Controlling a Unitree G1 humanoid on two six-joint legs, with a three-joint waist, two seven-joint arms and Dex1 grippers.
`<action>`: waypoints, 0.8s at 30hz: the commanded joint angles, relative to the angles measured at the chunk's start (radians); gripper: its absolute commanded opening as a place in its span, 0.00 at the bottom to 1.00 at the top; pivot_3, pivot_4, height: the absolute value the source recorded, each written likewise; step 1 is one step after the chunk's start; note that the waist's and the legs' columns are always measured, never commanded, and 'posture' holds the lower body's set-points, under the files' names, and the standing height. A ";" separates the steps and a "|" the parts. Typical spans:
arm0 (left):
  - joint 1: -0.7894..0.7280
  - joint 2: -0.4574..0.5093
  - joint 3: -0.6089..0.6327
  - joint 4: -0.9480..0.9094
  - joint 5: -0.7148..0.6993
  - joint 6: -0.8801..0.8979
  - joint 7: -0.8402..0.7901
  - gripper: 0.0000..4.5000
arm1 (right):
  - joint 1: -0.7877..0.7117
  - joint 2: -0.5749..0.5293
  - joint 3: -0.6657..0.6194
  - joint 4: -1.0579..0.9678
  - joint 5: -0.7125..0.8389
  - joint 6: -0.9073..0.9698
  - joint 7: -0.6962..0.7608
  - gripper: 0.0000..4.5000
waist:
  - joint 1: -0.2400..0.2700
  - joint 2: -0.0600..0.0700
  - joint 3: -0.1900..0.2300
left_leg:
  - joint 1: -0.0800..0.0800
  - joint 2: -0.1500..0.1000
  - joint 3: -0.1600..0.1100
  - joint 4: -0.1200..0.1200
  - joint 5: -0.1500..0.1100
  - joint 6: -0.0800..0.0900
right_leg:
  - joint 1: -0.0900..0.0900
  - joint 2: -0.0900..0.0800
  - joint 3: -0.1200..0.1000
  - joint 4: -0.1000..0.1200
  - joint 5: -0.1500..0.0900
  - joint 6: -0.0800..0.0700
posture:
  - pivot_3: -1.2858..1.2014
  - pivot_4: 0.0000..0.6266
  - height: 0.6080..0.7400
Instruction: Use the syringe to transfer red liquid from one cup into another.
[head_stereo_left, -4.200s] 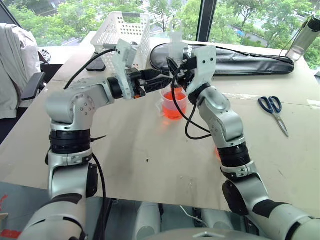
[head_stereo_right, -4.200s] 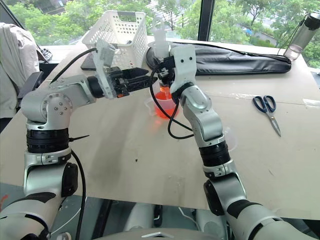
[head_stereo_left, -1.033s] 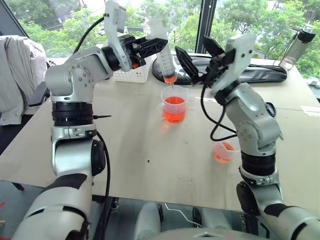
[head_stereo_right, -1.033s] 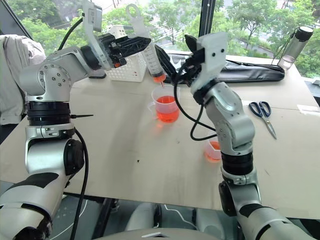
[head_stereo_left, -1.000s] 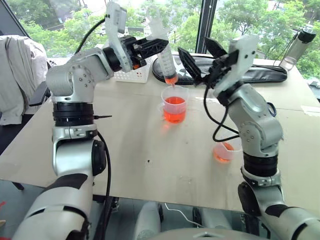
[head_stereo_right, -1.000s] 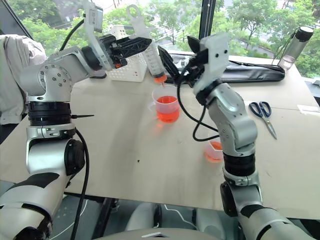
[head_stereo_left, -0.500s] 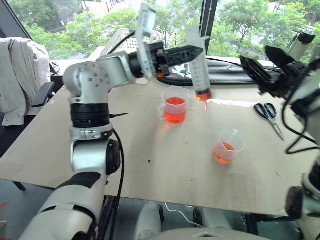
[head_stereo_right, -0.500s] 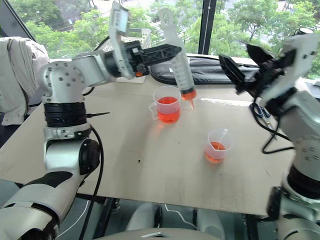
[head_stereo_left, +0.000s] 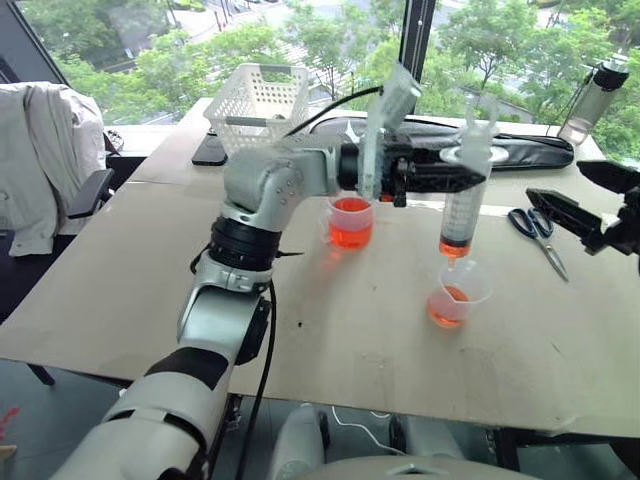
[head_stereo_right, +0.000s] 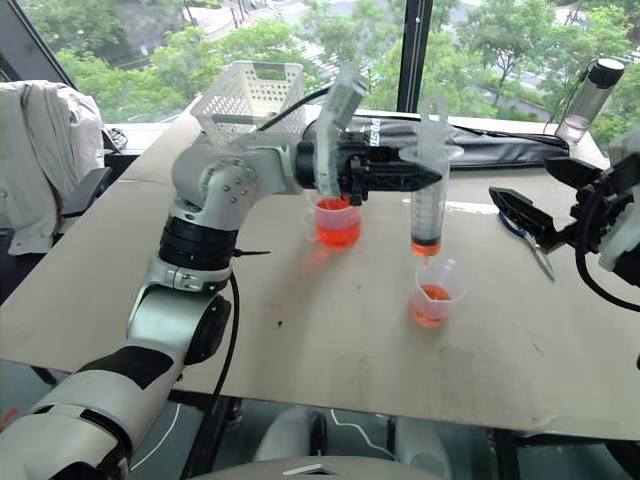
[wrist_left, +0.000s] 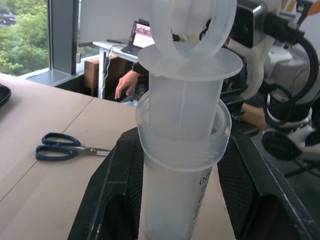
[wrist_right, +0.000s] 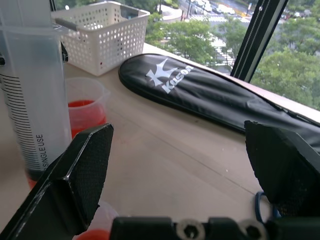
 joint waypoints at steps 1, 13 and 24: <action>0.001 -0.020 -0.047 -0.019 0.058 -0.110 -0.052 0.34 | -0.009 -0.037 -0.077 -0.009 0.142 0.011 -0.030 1.00 | 0.001 0.000 0.000 | 0.000 0.000 0.000 0.000 0.000 0.000 | 0.000 0.000 0.000 0.000 0.000 0.000 | 0.52 0.00 0.88; 0.024 -0.072 -0.080 0.015 0.142 -0.218 -0.096 0.34 | 0.004 -0.199 -0.096 0.069 0.506 -0.056 -0.159 1.00 | 0.002 0.001 -0.001 | 0.002 0.000 -0.001 0.001 0.000 0.001 | 0.003 0.000 0.001 -0.001 0.000 0.000 | 0.52 0.00 0.88; 0.032 -0.103 -0.113 0.036 0.205 -0.249 -0.103 0.34 | -0.002 -0.277 -0.002 0.077 0.706 -0.194 -0.279 0.95 | 0.002 0.001 -0.002 | 0.003 0.000 -0.001 0.001 -0.001 0.001 | 0.004 0.001 0.002 -0.001 0.000 0.000 | 0.52 0.00 0.88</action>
